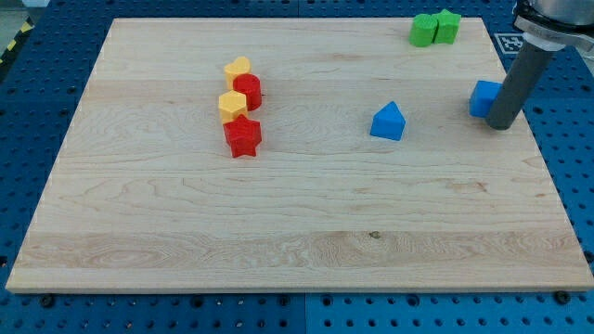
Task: Push the blue cube closer to the green star
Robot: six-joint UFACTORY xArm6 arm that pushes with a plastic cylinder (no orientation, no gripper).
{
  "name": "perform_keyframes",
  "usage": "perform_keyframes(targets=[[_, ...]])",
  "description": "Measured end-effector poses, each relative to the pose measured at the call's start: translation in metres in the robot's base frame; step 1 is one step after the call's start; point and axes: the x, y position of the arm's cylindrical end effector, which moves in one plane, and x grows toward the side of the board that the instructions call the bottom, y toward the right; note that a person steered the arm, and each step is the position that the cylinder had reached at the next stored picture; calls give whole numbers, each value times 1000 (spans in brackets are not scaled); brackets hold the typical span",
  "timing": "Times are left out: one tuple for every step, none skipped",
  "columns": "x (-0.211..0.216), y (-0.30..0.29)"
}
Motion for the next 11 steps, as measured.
perform_keyframes(targets=[[-10, 4], [-25, 7], [-31, 7], [-31, 1], [-31, -7], [-31, -19], [-39, -24], [-61, -22], [-85, -15], [-94, -13], [-91, -5]])
